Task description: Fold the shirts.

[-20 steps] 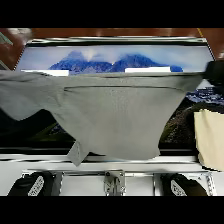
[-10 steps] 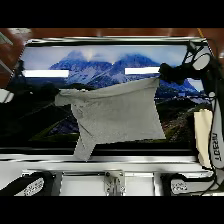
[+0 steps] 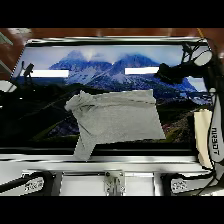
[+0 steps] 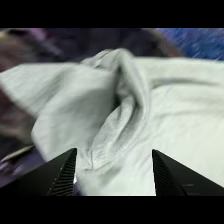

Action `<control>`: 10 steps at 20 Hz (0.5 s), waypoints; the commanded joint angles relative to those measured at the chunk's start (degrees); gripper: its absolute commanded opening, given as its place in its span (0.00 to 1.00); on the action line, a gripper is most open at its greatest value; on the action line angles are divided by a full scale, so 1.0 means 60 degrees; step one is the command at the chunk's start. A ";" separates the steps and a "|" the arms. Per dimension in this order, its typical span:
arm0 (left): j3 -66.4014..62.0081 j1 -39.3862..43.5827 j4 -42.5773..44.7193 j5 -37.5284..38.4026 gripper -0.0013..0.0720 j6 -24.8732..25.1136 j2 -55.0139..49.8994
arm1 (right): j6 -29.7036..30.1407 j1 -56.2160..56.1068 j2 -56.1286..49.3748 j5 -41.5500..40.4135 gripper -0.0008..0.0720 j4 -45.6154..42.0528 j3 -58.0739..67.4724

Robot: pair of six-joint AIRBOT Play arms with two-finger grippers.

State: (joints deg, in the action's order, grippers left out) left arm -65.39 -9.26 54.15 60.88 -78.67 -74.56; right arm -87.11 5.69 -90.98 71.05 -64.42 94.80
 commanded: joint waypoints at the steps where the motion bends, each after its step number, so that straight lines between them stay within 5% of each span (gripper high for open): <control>1: -0.0732 -0.1483 0.2401 0.4295 0.72 -0.0306 -0.0007 | 0.1035 0.0973 0.0849 0.3286 0.71 -0.2911 0.0346; 3: 0.0219 -0.1985 0.2481 0.4754 0.72 -0.0215 0.0423 | 0.0922 0.1927 0.1024 0.4160 0.71 -0.2936 0.0259; 5: 0.1865 -0.2000 0.2353 0.4084 0.73 -0.0091 0.1086 | 0.0801 0.2958 0.1075 0.4532 0.71 -0.1494 -0.0157; 7: 0.3668 -0.1807 0.1315 0.3300 0.83 0.0601 0.1461 | 0.0903 0.3592 0.1075 0.4845 0.72 -0.0637 -0.0878; 10: 0.5672 -0.1264 -0.0240 0.2164 0.83 0.1177 0.1417 | 0.1417 0.3781 0.1075 0.4798 0.72 0.0117 -0.1982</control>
State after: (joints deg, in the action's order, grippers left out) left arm -42.02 -18.55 59.90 78.78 -75.11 -67.09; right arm -81.12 25.61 -84.90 97.12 -69.21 87.81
